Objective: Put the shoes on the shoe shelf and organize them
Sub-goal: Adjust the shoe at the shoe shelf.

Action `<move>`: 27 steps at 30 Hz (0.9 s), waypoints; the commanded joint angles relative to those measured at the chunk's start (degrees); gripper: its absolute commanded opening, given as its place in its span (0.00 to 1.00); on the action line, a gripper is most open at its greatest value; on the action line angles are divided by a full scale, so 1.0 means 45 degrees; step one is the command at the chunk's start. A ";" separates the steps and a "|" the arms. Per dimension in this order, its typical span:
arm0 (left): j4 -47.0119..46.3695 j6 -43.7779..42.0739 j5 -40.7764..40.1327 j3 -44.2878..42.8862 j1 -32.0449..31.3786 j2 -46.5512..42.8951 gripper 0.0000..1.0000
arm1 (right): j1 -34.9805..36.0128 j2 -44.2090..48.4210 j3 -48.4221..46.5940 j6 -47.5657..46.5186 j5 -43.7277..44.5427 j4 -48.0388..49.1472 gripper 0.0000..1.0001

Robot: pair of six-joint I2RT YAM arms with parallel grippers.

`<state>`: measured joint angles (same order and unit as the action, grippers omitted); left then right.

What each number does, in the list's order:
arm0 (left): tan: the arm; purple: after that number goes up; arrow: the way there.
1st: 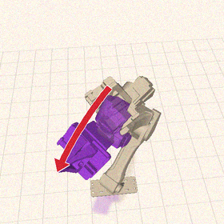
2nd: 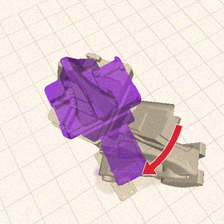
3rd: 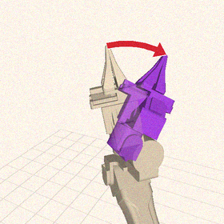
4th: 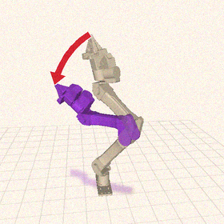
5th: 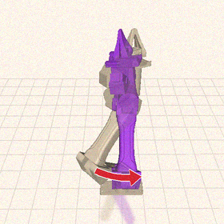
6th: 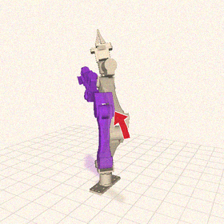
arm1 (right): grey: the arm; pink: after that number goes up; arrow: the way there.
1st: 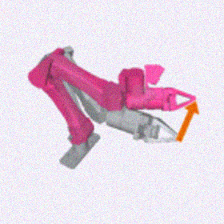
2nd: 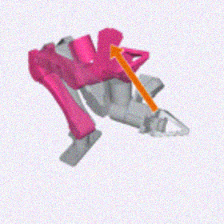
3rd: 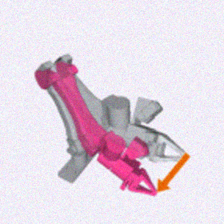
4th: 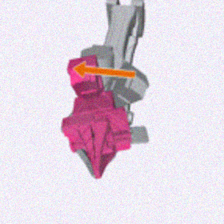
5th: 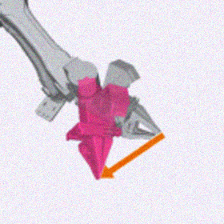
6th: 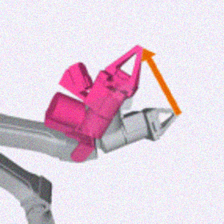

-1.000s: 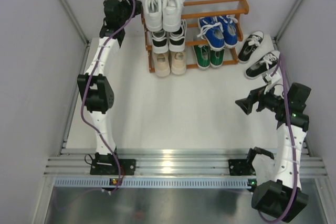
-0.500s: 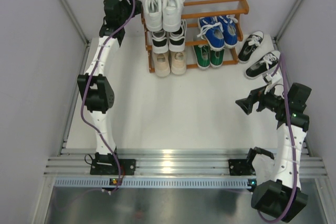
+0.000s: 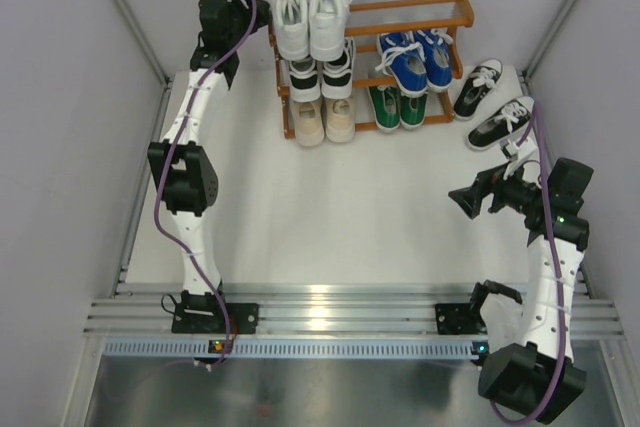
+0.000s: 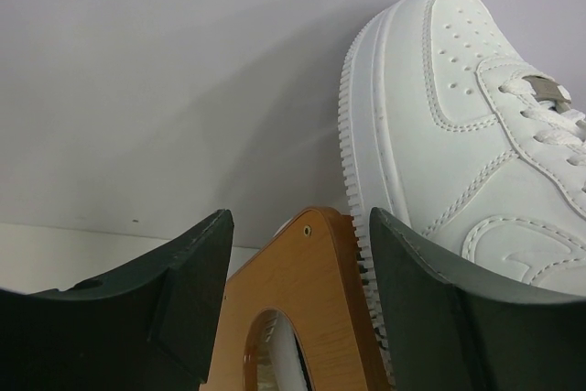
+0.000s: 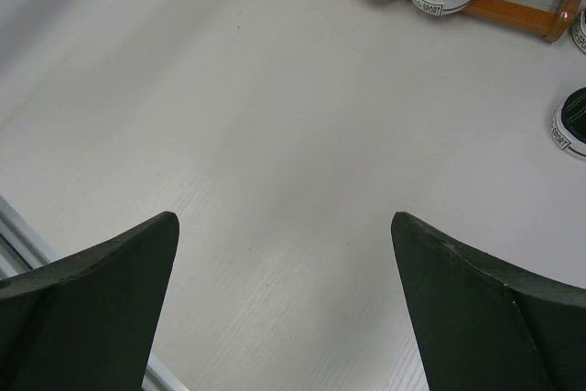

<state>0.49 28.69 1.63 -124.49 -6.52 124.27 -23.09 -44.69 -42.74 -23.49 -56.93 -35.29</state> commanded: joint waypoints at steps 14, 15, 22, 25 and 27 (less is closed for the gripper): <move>-0.0812 0.0500 0.2429 -0.0304 -0.0035 -0.0154 0.66 | -0.0259 0.0106 0.0025 -0.0308 -0.0397 0.0205 0.99; -0.0812 0.0500 0.2528 -0.0344 -0.0073 -0.0077 0.66 | -0.0259 0.0087 0.0006 -0.0308 -0.0397 0.0186 1.00; -0.0793 0.0675 0.2822 -0.0442 -0.0191 0.0080 0.66 | -0.0279 0.0106 0.0006 -0.0347 -0.0396 0.0186 1.00; -0.0774 0.0754 0.2802 -0.0481 -0.0210 0.0119 0.66 | -0.0279 0.0106 0.0006 -0.0328 -0.0397 0.0186 0.99; -0.0754 0.0793 0.2763 -0.0500 -0.0230 0.0139 0.66 | -0.0279 0.0106 0.0006 -0.0328 -0.0397 0.0186 0.99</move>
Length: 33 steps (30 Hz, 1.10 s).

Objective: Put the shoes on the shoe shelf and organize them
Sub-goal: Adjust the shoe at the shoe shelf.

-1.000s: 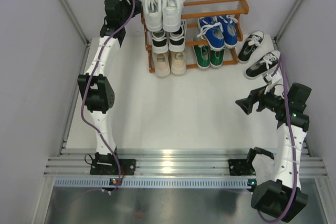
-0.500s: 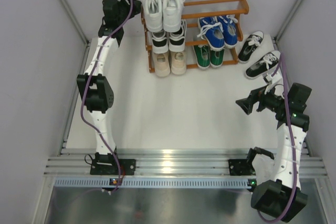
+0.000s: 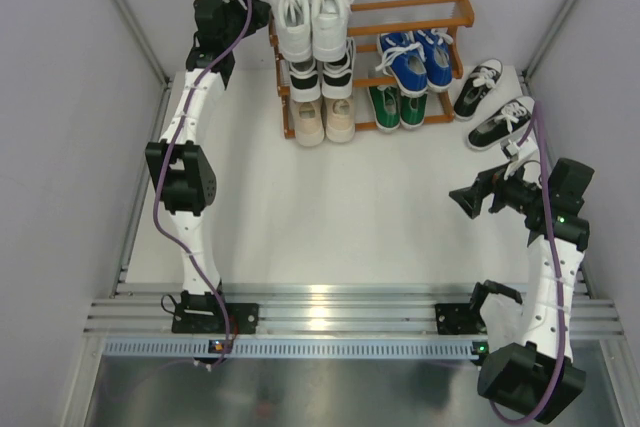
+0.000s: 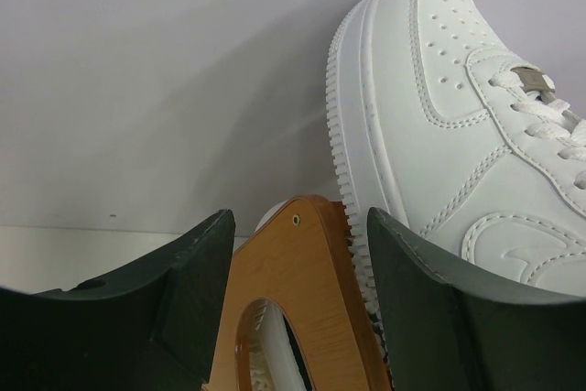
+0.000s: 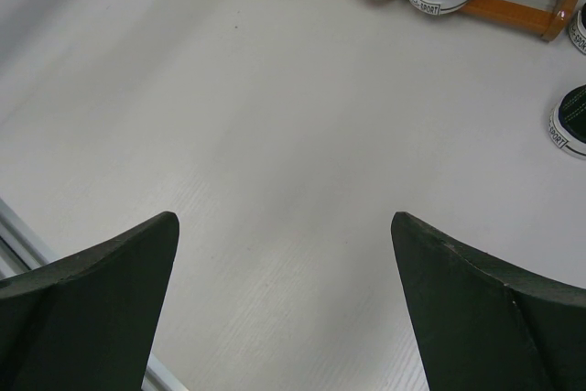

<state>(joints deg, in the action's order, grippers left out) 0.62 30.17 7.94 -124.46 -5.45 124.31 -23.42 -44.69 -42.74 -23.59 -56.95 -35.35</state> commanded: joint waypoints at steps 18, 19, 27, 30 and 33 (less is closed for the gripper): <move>-0.0605 0.1146 -0.1336 0.0215 -0.0020 -0.1334 0.67 | -0.0225 0.0125 -0.0013 -0.0343 -0.0431 0.0161 0.99; -0.0704 0.1185 -0.1336 0.0256 0.0039 -0.1471 0.68 | -0.0225 0.0106 0.0006 -0.0362 -0.0431 0.0142 0.99; -0.1172 0.0718 -0.0673 0.1054 0.0216 -0.2993 0.68 | -0.0245 0.0106 0.0006 -0.0362 -0.0450 0.0122 0.99; -0.1447 0.0619 -0.0302 0.2479 0.0216 -0.4028 0.69 | -0.0245 0.0106 -0.0013 -0.0362 -0.0450 0.0122 1.00; -0.1563 0.0813 0.0537 0.4275 0.0216 -0.5297 0.72 | -0.0245 0.0087 0.0006 -0.0382 -0.0431 0.0122 0.99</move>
<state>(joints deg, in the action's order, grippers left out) -2.11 34.06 6.13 -110.61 -4.58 107.18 -23.55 -44.69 -42.74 -23.99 -57.12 -35.42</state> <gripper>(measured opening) 0.718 0.993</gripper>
